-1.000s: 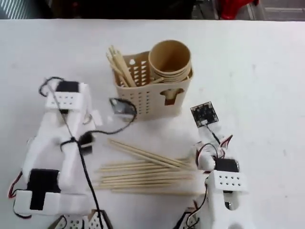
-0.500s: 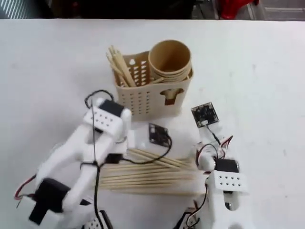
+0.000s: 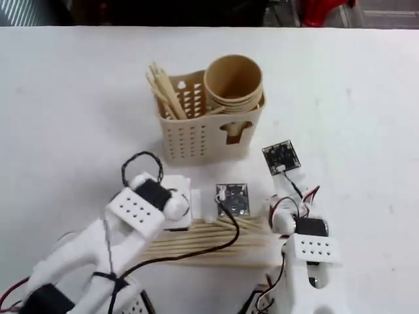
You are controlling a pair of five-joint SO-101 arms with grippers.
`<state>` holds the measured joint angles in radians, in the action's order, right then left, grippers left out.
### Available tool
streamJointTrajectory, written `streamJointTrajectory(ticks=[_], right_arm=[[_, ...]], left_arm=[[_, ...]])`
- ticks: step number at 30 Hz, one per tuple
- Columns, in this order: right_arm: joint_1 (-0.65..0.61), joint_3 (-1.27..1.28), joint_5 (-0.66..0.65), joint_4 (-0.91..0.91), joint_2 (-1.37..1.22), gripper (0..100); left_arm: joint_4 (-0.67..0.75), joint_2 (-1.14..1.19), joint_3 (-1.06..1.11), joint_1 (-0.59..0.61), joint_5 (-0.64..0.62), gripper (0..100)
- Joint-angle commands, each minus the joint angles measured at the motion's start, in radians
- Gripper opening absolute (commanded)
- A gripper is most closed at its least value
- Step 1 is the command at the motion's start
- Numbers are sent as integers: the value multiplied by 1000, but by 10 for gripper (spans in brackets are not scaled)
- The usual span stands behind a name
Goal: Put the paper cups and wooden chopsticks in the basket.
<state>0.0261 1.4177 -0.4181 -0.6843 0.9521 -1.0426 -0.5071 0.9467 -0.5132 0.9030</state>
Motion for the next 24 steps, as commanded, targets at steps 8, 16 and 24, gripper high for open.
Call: streamJointTrajectory(ticks=[8, 16, 24], right_arm=[[10, -5, 0, 16, 10, 18], [10, -5, 0, 10, 13, 18], [12, -5, 0, 10, 10, 18]], left_arm=[[133, 326, -106, -15, -14, 120], [180, 392, -146, 2, -184, 119], [178, 387, -149, 104, -287, 58]])
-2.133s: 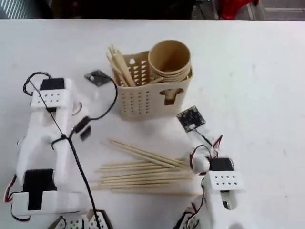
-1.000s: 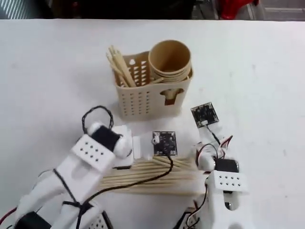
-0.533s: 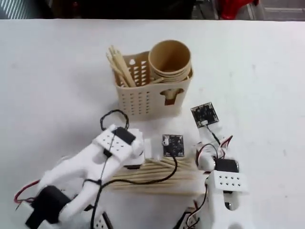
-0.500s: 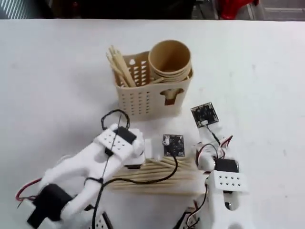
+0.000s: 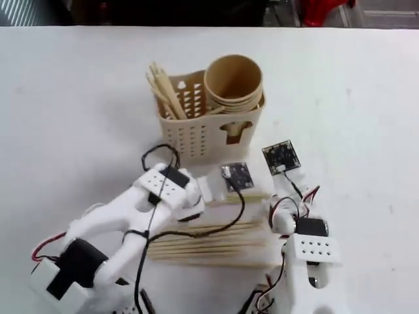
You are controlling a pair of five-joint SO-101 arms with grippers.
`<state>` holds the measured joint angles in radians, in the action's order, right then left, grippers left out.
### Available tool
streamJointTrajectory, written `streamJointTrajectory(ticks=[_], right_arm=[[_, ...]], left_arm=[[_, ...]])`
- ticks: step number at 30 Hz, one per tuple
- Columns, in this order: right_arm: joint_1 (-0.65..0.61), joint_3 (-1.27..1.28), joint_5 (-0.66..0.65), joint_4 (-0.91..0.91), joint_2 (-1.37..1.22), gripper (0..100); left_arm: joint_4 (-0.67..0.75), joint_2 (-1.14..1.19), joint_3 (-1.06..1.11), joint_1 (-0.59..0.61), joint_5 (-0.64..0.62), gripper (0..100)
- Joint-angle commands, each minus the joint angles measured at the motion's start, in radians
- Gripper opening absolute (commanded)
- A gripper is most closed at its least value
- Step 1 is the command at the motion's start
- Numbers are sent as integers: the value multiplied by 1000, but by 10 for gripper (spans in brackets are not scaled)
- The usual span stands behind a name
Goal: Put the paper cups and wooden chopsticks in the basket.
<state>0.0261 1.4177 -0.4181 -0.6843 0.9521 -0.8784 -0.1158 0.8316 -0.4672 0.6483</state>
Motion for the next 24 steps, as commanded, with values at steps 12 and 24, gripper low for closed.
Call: streamJointTrajectory(ticks=[12, 24], right_arm=[[81, -6, 0, 15, 16, 18], [82, -6, 0, 18, 16, 18]], left_arm=[[44, 1, -32, 70, -34, 64], [-29, -51, -52, 77, -20, 21]])
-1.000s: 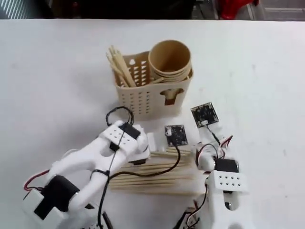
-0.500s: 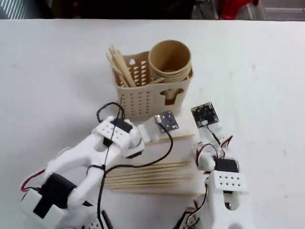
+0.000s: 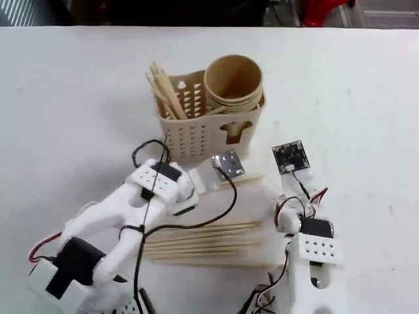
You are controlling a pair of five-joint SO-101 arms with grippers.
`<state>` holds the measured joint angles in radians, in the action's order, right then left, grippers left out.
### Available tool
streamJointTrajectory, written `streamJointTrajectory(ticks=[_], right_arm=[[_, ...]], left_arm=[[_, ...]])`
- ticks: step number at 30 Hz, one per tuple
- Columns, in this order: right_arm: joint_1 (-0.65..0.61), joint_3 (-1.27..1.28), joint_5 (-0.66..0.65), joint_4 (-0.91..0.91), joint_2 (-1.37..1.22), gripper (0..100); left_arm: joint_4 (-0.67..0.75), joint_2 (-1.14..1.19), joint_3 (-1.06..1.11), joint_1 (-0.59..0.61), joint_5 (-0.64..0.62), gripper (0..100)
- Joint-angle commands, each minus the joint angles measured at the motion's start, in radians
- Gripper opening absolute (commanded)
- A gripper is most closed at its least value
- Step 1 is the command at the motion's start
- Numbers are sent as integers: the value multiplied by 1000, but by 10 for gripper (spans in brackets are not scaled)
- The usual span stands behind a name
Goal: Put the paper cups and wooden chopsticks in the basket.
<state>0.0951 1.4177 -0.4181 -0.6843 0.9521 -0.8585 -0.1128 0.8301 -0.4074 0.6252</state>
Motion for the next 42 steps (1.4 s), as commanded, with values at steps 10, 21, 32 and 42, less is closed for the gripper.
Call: streamJointTrajectory(ticks=[10, 21, 32, 42], right_arm=[[13, -6, 0, 18, 16, 18], [13, -6, 0, 18, 16, 18], [13, -6, 0, 18, 16, 18], [13, -6, 0, 18, 16, 18]], left_arm=[[-377, -432, -115, 18, 49, 22], [-763, -642, -717, 15, -80, 22], [-293, -641, -885, 16, -488, 22], [448, -641, -427, 31, -511, 22]])
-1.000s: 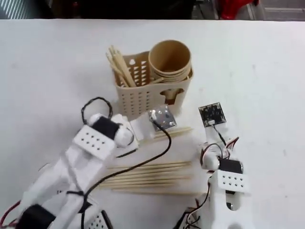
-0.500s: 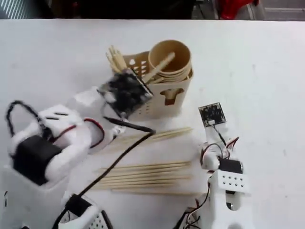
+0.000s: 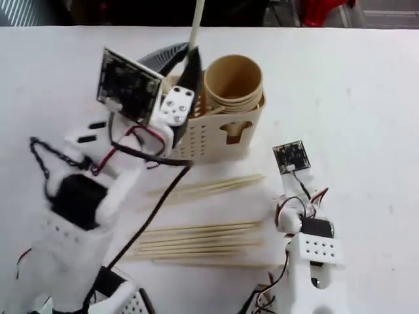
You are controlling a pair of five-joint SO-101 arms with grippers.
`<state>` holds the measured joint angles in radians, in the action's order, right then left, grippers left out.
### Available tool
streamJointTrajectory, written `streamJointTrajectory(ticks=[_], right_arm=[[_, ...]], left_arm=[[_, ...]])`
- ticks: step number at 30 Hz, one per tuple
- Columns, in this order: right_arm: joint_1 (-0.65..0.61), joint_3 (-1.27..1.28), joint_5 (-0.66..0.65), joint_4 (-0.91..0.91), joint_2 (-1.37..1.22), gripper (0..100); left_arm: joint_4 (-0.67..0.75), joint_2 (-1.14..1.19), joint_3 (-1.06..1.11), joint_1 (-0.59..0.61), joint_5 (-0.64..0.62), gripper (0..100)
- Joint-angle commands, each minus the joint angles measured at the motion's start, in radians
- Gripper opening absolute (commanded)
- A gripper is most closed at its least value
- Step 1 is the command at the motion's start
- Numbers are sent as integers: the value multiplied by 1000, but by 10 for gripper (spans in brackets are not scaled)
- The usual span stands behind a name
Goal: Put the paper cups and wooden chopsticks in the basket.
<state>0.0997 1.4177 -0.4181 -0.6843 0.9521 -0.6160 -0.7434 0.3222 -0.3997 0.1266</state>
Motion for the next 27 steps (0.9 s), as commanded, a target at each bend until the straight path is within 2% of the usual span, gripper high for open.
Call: streamJointTrajectory(ticks=[1, 4, 8, 14, 19, 23, 27], right_arm=[[8, -6, 0, 18, 16, 18], [7, -6, 0, 18, 16, 18], [7, -6, 0, 18, 16, 18], [-31, -5, 0, 18, 16, 18], [-30, -5, -2, 18, 16, 18], [-30, -5, -2, 18, 16, 18], [-30, -5, -2, 18, 16, 18]], left_arm=[[250, -8, 115, 35, -14, 22], [331, 44, 170, 79, -75, 23], [342, 154, 166, 131, -133, 23], [269, 217, 140, 134, -236, 24], [249, 219, 130, 142, -239, 33], [209, 219, 124, 162, -242, 122], [135, 217, 66, 182, -241, 115]])
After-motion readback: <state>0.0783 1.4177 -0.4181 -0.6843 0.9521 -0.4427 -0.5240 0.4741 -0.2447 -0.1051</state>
